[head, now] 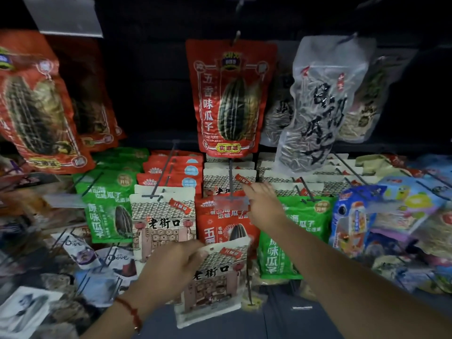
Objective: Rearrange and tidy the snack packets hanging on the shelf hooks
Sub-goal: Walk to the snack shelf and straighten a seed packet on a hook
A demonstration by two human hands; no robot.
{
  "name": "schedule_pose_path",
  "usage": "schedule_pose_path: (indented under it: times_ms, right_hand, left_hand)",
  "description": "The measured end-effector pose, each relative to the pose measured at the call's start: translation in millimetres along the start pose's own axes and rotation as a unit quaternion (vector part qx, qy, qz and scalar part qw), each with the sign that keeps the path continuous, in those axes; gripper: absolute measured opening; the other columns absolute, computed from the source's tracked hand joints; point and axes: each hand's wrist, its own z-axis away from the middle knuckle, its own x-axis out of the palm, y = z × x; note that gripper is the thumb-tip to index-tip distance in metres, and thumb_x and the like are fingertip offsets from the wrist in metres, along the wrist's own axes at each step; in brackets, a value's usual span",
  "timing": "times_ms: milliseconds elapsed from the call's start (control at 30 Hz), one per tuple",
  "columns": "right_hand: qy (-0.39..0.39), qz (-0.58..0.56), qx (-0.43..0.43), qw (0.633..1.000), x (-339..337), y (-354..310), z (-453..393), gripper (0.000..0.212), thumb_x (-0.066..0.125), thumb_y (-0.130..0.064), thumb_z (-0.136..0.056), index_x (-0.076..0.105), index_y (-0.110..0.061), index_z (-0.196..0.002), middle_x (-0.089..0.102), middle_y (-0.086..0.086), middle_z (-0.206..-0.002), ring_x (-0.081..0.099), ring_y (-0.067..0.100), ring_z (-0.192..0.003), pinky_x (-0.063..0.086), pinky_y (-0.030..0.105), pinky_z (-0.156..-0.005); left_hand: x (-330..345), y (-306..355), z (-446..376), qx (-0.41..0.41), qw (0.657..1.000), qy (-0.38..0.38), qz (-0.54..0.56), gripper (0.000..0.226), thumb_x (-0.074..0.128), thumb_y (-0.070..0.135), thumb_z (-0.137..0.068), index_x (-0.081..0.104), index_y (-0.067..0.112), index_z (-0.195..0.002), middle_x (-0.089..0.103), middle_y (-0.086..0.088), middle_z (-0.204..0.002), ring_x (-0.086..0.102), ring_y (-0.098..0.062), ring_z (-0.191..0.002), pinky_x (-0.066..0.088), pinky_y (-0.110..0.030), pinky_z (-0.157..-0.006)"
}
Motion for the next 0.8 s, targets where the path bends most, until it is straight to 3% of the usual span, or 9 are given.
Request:
schedule_pose_path:
  times_ms: [133,200,267,433,533,633,700,733,800]
  right_hand:
    - [0.001,-0.080,-0.022,0.997,-6,-4,-13,0.042,0.062,-0.003,-0.082,0.059,-0.019,-0.121,0.061,-0.001,-0.122,0.048,0.020,-0.122,0.018,0.041,-0.120]
    - [0.013,-0.100,-0.024,0.995,-4,-3,-15,0.023,0.058,-0.008,-0.086,0.064,-0.017,-0.106,0.065,-0.002,-0.107,0.053,0.018,-0.107,0.032,0.030,-0.104]
    - [0.023,-0.132,-0.021,0.991,-3,-3,-13,0.020,0.058,-0.012,-0.089,0.067,-0.015,-0.108,0.067,-0.002,-0.105,0.054,0.018,-0.104,0.030,0.025,-0.092]
    - [0.037,-0.159,-0.021,0.986,2,-5,-2,0.019,0.057,-0.023,-0.089,0.070,-0.016,-0.101,0.068,-0.005,-0.099,0.052,0.010,-0.097,0.026,0.032,-0.112]
    - [0.019,-0.145,-0.012,0.989,-2,-10,4,0.038,0.043,-0.043,-0.085,0.068,-0.026,-0.107,0.062,-0.016,-0.099,0.046,0.005,-0.101,0.025,0.035,-0.116]
    - [0.036,-0.134,-0.009,0.990,1,-15,9,0.022,0.053,-0.032,-0.095,0.068,-0.030,-0.111,0.055,-0.020,-0.094,0.044,0.003,-0.098,0.031,0.039,-0.114]
    - [0.052,-0.173,-0.006,0.984,4,-18,12,0.025,0.061,-0.016,-0.093,0.068,-0.033,-0.110,0.061,-0.017,-0.092,0.053,0.005,-0.092,0.044,0.040,-0.104]
    - [0.067,-0.201,-0.006,0.977,8,-19,13,0.033,0.063,-0.009,-0.091,0.067,-0.036,-0.109,0.067,-0.014,-0.090,0.061,0.006,-0.083,0.053,0.037,-0.092]
    - [0.071,-0.211,0.013,0.975,11,-21,16,0.044,0.062,-0.003,-0.089,0.064,-0.041,-0.111,0.071,-0.009,-0.085,0.065,0.004,-0.067,0.051,0.017,-0.060]
  left_hand:
    - [4,-2,-1,-0.034,0.999,-0.014,0.004,0.026,0.045,0.047,-0.100,0.055,0.039,-0.077,0.049,0.010,-0.052,0.050,-0.005,-0.050,0.032,-0.023,-0.047]
    - [5,-3,-2,-0.039,0.999,-0.016,0.008,0.030,0.046,0.045,-0.100,0.049,0.047,-0.070,0.047,0.010,-0.052,0.048,-0.005,-0.050,0.032,-0.026,-0.048]
    - [5,-5,-3,-0.046,0.999,-0.018,0.021,0.034,0.048,0.043,-0.100,0.047,0.050,-0.067,0.050,0.013,-0.054,0.047,-0.006,-0.049,0.029,-0.026,-0.048]
    - [5,-16,-3,-0.065,0.997,-0.025,0.044,0.025,0.049,0.041,-0.100,0.052,0.041,-0.075,0.051,0.006,-0.054,0.048,-0.008,-0.050,0.034,-0.026,-0.048]
    - [4,-25,-6,-0.070,0.992,-0.023,0.103,0.016,0.052,0.035,-0.099,0.060,0.040,-0.086,0.056,0.010,-0.056,0.050,-0.006,-0.047,0.037,-0.025,-0.045]
    - [2,-34,-9,-0.099,0.980,-0.016,0.174,0.016,0.053,0.027,-0.100,0.066,0.025,-0.090,0.052,0.009,-0.051,0.043,-0.004,-0.042,0.034,-0.022,-0.044]
    - [-2,-39,-11,-0.100,0.977,-0.005,0.190,0.019,0.053,0.026,-0.100,0.065,0.018,-0.087,0.046,0.008,-0.052,0.040,-0.005,-0.044,0.032,-0.021,-0.044]
    - [-4,-40,-12,-0.101,0.976,-0.002,0.195,0.021,0.053,0.026,-0.100,0.065,0.015,-0.086,0.045,0.007,-0.053,0.039,-0.006,-0.045,0.032,-0.020,-0.044]
    - [-9,-44,-15,-0.104,0.973,-0.003,0.205,0.024,0.053,0.028,-0.100,0.063,0.016,-0.082,0.043,0.007,-0.053,0.037,-0.006,-0.046,0.031,-0.019,-0.045]
